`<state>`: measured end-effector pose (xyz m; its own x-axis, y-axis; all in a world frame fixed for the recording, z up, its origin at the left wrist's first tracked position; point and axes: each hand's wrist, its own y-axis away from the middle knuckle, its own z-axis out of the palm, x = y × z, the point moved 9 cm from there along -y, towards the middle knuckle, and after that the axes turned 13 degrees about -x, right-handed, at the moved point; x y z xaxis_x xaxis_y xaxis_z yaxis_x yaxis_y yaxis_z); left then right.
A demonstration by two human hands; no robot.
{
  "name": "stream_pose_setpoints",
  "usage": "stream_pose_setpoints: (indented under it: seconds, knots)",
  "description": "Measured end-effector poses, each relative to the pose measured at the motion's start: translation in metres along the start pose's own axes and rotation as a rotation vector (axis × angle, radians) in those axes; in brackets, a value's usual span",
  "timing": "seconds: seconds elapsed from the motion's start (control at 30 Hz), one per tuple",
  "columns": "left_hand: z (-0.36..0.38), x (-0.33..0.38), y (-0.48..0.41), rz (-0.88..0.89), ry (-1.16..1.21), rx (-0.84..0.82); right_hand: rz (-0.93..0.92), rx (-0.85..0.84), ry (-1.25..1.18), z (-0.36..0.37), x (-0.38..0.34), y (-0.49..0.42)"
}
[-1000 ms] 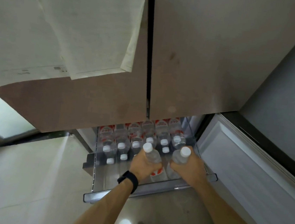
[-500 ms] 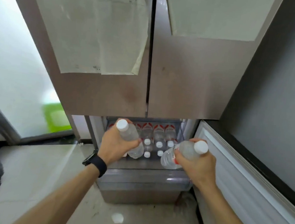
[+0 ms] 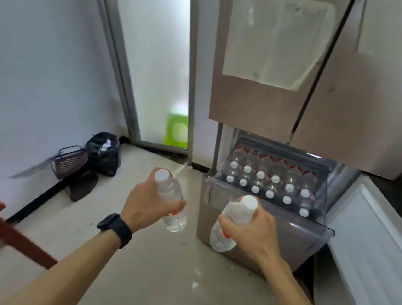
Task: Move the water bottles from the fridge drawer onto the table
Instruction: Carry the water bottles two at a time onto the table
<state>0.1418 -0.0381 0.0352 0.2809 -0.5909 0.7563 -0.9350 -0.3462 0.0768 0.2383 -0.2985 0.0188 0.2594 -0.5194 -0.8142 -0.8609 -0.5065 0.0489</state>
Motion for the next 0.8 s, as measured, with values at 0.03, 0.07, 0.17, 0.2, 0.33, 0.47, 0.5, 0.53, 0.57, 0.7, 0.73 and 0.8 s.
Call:
stream_pose_setpoints:
  seconds: [0.03, 0.07, 0.17, 0.2, 0.33, 0.47, 0.5, 0.53, 0.57, 0.7, 0.73, 0.8]
  knots:
    - [-0.012, -0.016, 0.019, -0.032, 0.020, 0.025, -0.032, -0.040, 0.006, 0.019, -0.015, 0.002]
    - [-0.024, -0.033, 0.038, -0.064, 0.036, 0.049, -0.067, -0.081, 0.022, 0.039, -0.030, 0.005]
    - [-0.066, -0.083, 0.101, -0.157, 0.050, 0.137, -0.182, -0.205, 0.069, 0.106, -0.082, 0.016]
    - [-0.082, -0.100, 0.126, -0.185, 0.054, 0.171, -0.223, -0.249, 0.078, 0.130, -0.101, 0.023]
    - [-0.145, -0.167, 0.240, -0.310, 0.068, 0.333, -0.375, -0.430, 0.120, 0.233, -0.176, 0.064]
    - [-0.211, -0.227, 0.379, -0.441, 0.051, 0.472, -0.517, -0.604, 0.115, 0.340, -0.253, 0.140]
    - [-0.226, -0.242, 0.415, -0.473, 0.047, 0.502, -0.540, -0.648, 0.108, 0.366, -0.270, 0.162]
    - [-0.240, -0.255, 0.451, -0.504, 0.042, 0.530, -0.560, -0.692, 0.103, 0.392, -0.286, 0.184]
    - [-0.253, -0.268, 0.488, -0.533, 0.039, 0.552, -0.575, -0.733, 0.102, 0.418, -0.300, 0.206]
    - [-0.299, -0.311, 0.621, -0.640, 0.039, 0.651, -0.627, -0.830, 0.102, 0.507, -0.357, 0.292]
    - [-0.308, -0.321, 0.651, -0.666, 0.037, 0.680, -0.647, -0.853, 0.109, 0.526, -0.371, 0.312]
    - [-0.323, -0.340, 0.707, -0.711, 0.039, 0.727, -0.691, -0.893, 0.115, 0.561, -0.397, 0.349]
